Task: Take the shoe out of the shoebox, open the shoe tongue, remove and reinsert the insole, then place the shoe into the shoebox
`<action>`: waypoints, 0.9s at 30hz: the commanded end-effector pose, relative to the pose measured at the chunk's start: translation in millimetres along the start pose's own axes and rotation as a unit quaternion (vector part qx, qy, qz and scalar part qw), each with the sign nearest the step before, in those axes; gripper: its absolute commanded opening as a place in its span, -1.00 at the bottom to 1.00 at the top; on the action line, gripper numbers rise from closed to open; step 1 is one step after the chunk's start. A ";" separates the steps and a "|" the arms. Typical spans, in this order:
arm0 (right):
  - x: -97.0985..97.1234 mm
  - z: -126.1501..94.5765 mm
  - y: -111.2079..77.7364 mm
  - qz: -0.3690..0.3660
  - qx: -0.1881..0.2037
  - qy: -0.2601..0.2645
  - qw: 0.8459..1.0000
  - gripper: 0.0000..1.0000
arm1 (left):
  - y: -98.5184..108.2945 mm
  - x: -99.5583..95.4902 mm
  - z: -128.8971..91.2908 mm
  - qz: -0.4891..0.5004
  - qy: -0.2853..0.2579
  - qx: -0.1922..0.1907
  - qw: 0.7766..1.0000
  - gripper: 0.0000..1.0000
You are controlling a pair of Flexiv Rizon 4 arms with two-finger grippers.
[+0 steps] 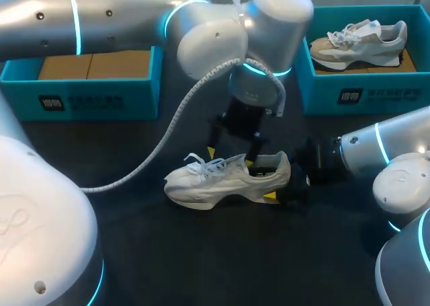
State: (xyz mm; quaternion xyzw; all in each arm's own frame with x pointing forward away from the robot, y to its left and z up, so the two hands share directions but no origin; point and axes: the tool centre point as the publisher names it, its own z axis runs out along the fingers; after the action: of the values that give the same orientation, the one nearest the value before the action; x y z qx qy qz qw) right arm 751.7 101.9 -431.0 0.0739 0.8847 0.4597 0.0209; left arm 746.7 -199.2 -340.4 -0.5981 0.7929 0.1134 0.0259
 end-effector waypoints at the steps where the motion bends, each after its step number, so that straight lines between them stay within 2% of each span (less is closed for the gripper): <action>1: -3.7 2.8 -4.6 0.000 0.002 -0.001 1.000 -1.00 | 6.0 -7.2 -3.2 0.001 0.010 -0.004 1.000 -0.11; 4: -3.7 2.8 -4.6 0.000 0.002 -0.001 1.000 -1.00 | 9.3 -7.6 -4.9 0.002 0.014 -0.013 1.000 -0.19; 7: -3.7 2.8 -4.6 0.000 0.002 -0.001 1.000 -1.00 | 12.5 -8.1 -6.5 0.003 0.019 -0.020 1.000 -0.46; 12: -3.7 2.8 -4.6 0.000 0.002 -0.001 1.000 -1.00 | 16.9 -8.7 -7.7 0.007 0.026 -0.033 0.999 -0.74; 15: -3.7 2.8 -4.6 0.000 0.002 -0.001 1.000 -1.00 | 19.9 -9.9 -10.2 0.011 0.031 -0.037 0.999 -1.00; 19: -3.7 2.8 -4.6 0.000 0.002 -0.001 1.000 -1.00 | 23.9 -14.1 -14.4 0.020 0.039 -0.040 0.998 -1.00; 27: -3.7 2.8 -4.6 0.000 0.002 -0.001 1.000 -1.00 | 29.7 -28.6 -17.8 0.092 0.050 -0.020 0.994 -1.00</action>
State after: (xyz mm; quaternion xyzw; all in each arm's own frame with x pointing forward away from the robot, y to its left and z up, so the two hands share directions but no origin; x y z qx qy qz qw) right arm 751.6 101.9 -431.0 0.0739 0.8847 0.4597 0.0209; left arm 731.4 -181.6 -317.7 -0.5355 0.8358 0.1167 -0.0324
